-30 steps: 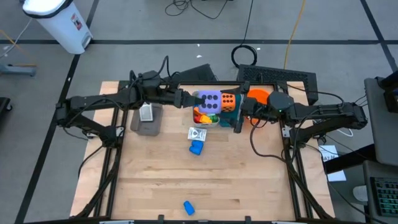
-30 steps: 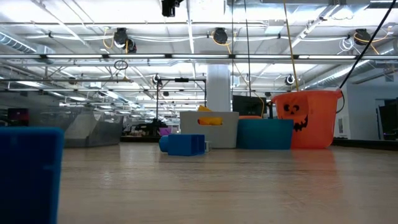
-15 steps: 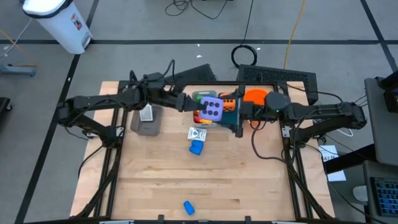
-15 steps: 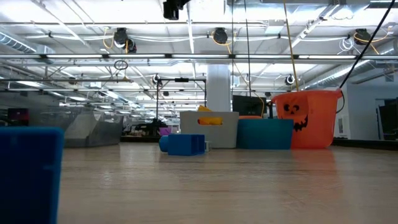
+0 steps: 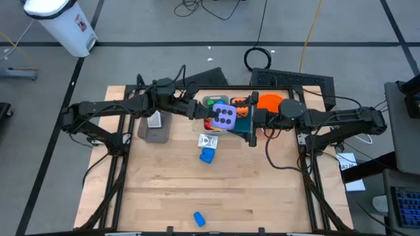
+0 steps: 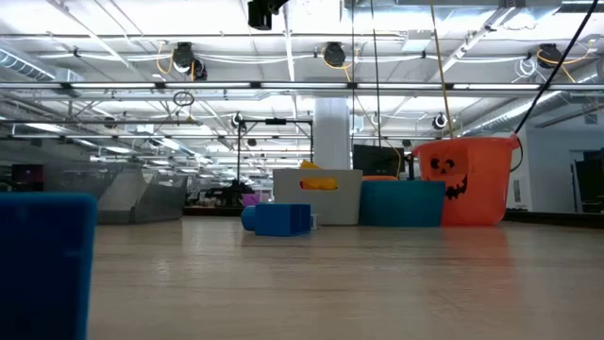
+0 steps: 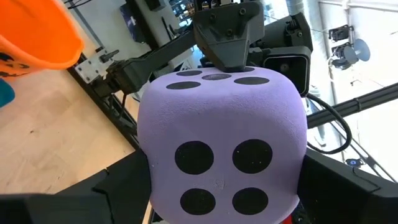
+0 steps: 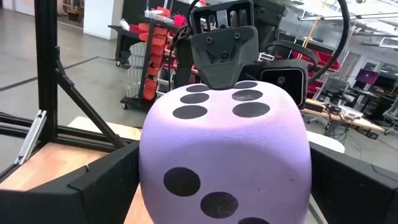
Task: Pick & Place Toys
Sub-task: Put the purple dice into the blue bin
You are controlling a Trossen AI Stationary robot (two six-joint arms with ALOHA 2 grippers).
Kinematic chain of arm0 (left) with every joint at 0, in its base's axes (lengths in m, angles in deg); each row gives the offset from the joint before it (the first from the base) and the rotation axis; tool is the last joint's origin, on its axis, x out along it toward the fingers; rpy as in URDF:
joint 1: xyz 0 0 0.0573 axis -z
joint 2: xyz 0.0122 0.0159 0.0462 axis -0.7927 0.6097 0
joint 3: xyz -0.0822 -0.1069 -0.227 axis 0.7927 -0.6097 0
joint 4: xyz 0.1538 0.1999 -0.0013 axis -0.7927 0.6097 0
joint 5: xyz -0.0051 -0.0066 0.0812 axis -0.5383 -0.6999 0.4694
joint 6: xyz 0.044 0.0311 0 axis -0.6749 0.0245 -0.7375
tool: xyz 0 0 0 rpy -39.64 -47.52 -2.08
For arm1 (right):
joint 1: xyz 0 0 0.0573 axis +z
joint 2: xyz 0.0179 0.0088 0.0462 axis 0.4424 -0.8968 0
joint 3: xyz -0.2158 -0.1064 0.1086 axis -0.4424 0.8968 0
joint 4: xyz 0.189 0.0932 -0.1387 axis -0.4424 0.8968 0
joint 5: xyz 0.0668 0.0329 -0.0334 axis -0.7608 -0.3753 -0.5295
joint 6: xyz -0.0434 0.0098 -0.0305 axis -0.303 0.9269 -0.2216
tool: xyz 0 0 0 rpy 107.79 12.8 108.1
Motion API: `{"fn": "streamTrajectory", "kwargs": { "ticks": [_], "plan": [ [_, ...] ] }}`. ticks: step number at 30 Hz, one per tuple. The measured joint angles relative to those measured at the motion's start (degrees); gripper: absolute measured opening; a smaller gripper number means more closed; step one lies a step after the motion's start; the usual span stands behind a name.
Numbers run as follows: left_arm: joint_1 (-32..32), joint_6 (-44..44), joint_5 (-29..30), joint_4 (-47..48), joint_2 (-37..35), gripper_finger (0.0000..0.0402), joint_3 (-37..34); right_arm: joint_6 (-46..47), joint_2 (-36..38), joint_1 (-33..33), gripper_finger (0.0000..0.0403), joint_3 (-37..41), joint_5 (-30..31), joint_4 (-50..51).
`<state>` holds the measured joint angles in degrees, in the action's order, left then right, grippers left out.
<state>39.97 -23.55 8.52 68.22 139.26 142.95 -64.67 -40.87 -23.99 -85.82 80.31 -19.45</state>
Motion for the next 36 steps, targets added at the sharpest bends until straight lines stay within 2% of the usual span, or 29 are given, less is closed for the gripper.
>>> {"fn": "streamTrajectory", "kwargs": {
  "ticks": [5,20,29,36],
  "plan": [
    [0.0,-0.5,0.5,-1.7,0.0,0.0333,0.0,-2.7,0.1,0.0,0.0400,0.0,-0.2,-0.3],
    [-0.1,-0.2,1.3,-3.0,0.0,0.0333,-0.1,-1.7,-0.9,-1.1,0.0399,-0.1,0.6,-0.7],
    [-0.2,-0.2,0.7,-4.1,0.0,0.0333,-0.1,-1.7,-1.2,-1.2,0.0370,-0.1,0.6,-0.9],
    [-0.2,-0.2,0.7,-4.2,0.0,0.0346,-0.1,-1.7,-1.2,-1.2,0.0365,-0.1,0.7,-0.8]
  ]
}}
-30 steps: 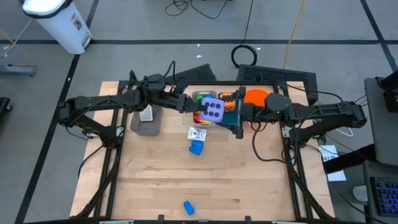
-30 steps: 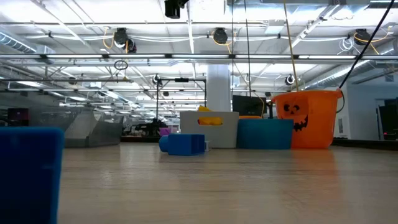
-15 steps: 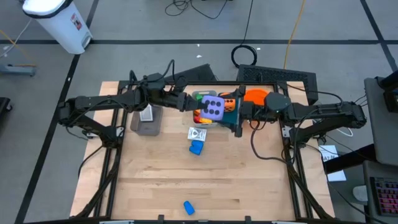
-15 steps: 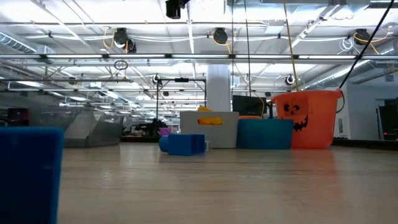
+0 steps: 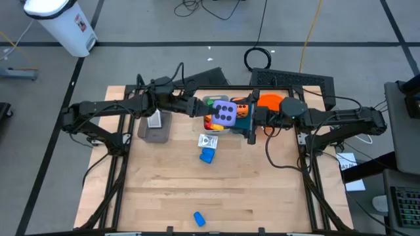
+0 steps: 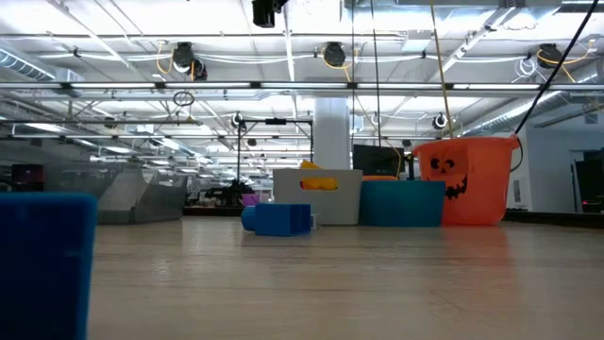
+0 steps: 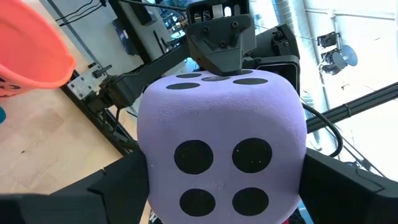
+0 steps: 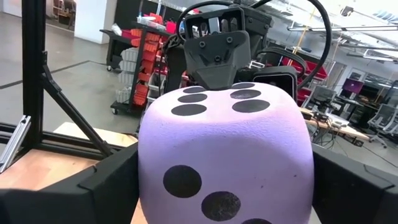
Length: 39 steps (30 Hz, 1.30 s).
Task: Pick & Place Toys
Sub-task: Put the purple dice into the blue bin
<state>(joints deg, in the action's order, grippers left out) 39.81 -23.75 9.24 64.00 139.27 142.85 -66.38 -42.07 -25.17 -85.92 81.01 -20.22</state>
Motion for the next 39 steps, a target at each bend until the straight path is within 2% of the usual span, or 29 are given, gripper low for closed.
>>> {"fn": "streamTrajectory", "kwargs": {
  "ticks": [7,15,27,35,39],
  "plan": [
    [-0.6,0.1,0.2,-0.3,0.0,0.0394,0.0,0.0,0.0,0.0,0.0364,0.1,1.5,-0.1],
    [-2.2,0.0,-0.6,-0.5,-0.2,0.0380,0.0,-0.6,0.6,-1.5,0.0363,0.2,1.3,-2.4],
    [-4.5,0.2,-4.4,-7.3,-0.3,0.0392,0.2,-1.5,4.4,-5.4,0.0363,0.2,1.3,-2.2],
    [-7.1,-1.3,-5.2,-7.5,-0.5,0.0392,0.2,-1.7,8.5,-7.6,0.0363,0.2,6.3,-1.6],
    [-9.1,-1.6,-5.1,-7.5,-0.5,0.0392,0.2,0.1,9.1,-8.4,0.0363,-3.3,9.3,6.2]
  ]
}}
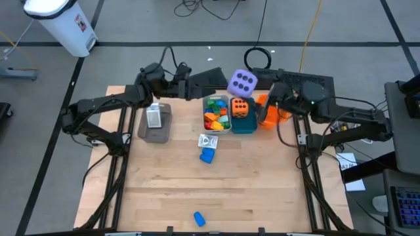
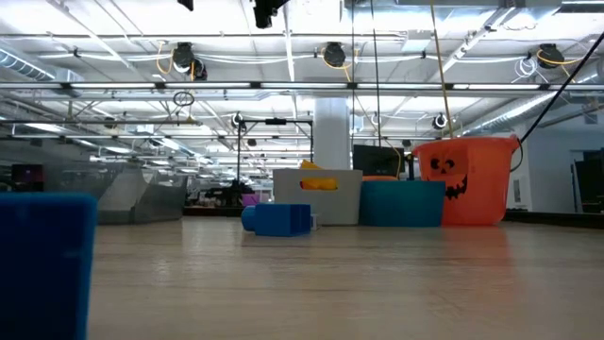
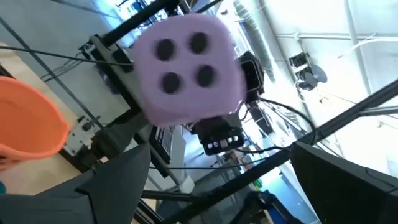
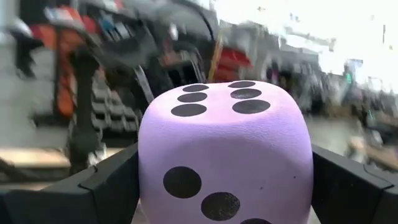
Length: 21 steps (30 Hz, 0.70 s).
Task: Pick & Place Toys
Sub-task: Put the purple dice into the blue bin
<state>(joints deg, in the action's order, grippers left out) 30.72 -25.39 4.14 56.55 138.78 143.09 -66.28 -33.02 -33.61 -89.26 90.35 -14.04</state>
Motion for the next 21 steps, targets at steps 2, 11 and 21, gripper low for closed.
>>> {"fn": "streamTrajectory", "kwargs": {
  "ticks": [2,11,21],
  "plan": [
    [-1.0,-0.1,-0.3,0.0,0.0,0.0392,0.0,1.4,-1.1,-0.7,0.0363,-3.6,1.3,7.2],
    [-3.3,-0.3,-2.7,-0.9,0.1,0.0392,0.0,2.6,-12.8,-7.4,0.0363,-19.4,-2.1,45.7],
    [-1.3,-2.2,-4.0,-1.7,0.2,0.0392,-0.1,-3.3,-26.2,-11.9,0.0363,-19.6,-12.7,60.6]
  ]
}}
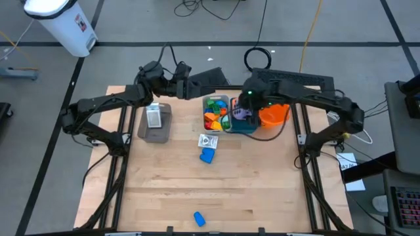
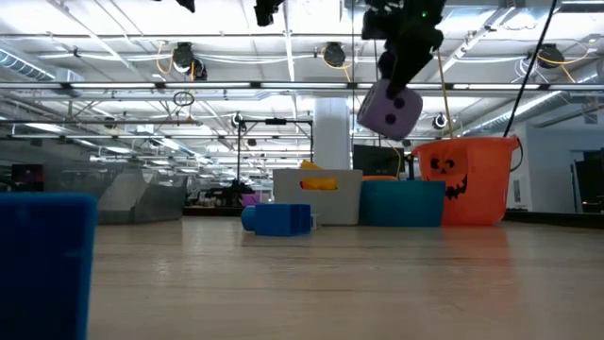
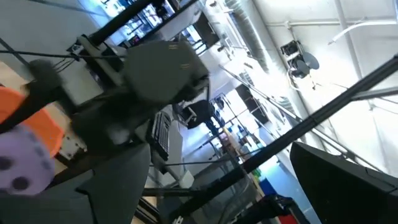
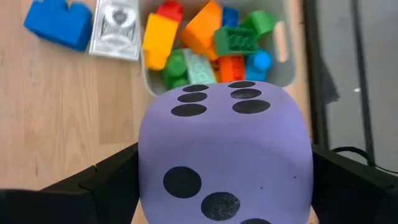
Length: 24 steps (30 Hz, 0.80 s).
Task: Pick & Place Toys
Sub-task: Put the purple dice into the blue bin
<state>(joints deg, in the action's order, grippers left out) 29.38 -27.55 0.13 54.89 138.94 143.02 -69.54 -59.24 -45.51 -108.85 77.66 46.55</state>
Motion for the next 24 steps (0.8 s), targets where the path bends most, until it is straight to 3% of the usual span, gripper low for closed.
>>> {"fn": "streamTrajectory", "kwargs": {
  "ticks": [6,14,24],
  "plan": [
    [1.7,-1.8,0.0,-0.4,0.0,0.0392,0.0,-1.4,-5.1,0.1,0.0363,-0.1,-3.0,1.2],
    [2.6,-0.6,0.0,-9.0,0.0,0.0392,-0.1,-1.4,-9.6,0.0,0.0363,-0.1,-3.0,3.1],
    [2.6,0.5,0.0,-9.5,0.0,0.0392,-0.1,-1.6,-13.4,-0.2,0.0363,0.2,-2.9,3.9]
  ]
}}
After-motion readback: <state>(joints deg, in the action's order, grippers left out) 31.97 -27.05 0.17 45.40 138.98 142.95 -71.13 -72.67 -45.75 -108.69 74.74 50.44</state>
